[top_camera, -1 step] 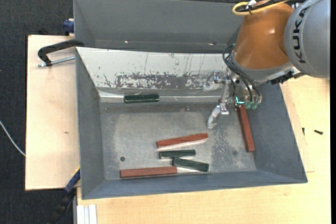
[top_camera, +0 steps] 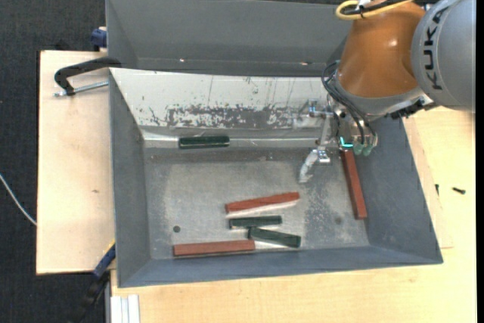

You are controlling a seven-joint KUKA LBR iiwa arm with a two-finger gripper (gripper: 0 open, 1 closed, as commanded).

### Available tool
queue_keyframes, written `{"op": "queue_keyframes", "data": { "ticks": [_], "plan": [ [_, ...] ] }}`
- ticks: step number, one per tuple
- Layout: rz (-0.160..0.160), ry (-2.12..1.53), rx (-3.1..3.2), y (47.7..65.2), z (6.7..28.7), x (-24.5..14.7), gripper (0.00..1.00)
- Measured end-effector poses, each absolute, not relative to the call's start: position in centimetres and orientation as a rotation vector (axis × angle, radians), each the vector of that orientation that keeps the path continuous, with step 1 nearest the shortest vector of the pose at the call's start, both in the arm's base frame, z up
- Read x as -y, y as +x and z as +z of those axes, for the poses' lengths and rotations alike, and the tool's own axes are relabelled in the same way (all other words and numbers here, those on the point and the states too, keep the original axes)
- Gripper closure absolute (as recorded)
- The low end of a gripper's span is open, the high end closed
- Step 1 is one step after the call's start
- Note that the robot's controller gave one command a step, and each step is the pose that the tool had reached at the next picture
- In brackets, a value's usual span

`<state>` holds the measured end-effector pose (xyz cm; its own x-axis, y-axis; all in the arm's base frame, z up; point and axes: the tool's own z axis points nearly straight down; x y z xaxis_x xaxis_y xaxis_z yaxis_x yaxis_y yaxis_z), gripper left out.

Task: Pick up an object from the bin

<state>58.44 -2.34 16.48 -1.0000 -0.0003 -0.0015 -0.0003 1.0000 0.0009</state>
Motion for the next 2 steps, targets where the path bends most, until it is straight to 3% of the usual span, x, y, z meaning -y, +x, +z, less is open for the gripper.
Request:
{"op": "queue_keyframes", "data": {
  "ticks": [1,2],
  "plan": [
    [0.000,-0.222,-3.128,52.90,7.69,2.25,1.00],
    [0.000,-0.223,-3.128,52.90,7.69,2.25,1.00]
  ]
}}
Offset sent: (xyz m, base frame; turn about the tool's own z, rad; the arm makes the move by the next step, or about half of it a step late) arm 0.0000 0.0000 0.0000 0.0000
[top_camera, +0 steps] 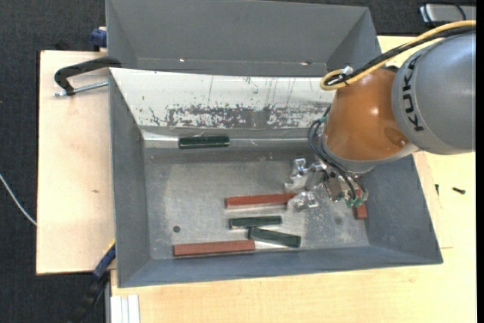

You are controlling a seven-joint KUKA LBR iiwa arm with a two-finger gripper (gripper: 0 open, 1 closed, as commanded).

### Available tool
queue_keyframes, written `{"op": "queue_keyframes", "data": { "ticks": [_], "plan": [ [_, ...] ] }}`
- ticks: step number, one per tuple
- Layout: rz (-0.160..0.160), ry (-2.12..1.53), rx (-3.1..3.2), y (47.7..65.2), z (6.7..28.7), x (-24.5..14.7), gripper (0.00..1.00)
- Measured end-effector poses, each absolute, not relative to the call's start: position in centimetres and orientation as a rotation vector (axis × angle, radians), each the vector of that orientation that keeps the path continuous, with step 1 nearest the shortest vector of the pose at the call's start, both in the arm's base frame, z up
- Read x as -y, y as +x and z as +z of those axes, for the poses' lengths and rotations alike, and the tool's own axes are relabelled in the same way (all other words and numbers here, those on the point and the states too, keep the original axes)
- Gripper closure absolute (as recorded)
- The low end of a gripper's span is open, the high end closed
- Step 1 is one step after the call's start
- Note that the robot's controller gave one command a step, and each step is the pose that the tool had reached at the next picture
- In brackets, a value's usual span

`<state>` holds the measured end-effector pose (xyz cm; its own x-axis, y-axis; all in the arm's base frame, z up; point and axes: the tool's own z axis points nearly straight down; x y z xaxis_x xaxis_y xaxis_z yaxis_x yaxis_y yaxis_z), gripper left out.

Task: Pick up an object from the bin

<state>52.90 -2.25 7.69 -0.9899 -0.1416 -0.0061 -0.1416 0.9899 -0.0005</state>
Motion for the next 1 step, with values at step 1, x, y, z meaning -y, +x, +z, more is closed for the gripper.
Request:
{"op": "queue_keyframes", "data": {
  "ticks": [1],
  "plan": [
    [0.000,-0.264,-3.123,51.63,22.81,2.40,1.00]
  ]
}}
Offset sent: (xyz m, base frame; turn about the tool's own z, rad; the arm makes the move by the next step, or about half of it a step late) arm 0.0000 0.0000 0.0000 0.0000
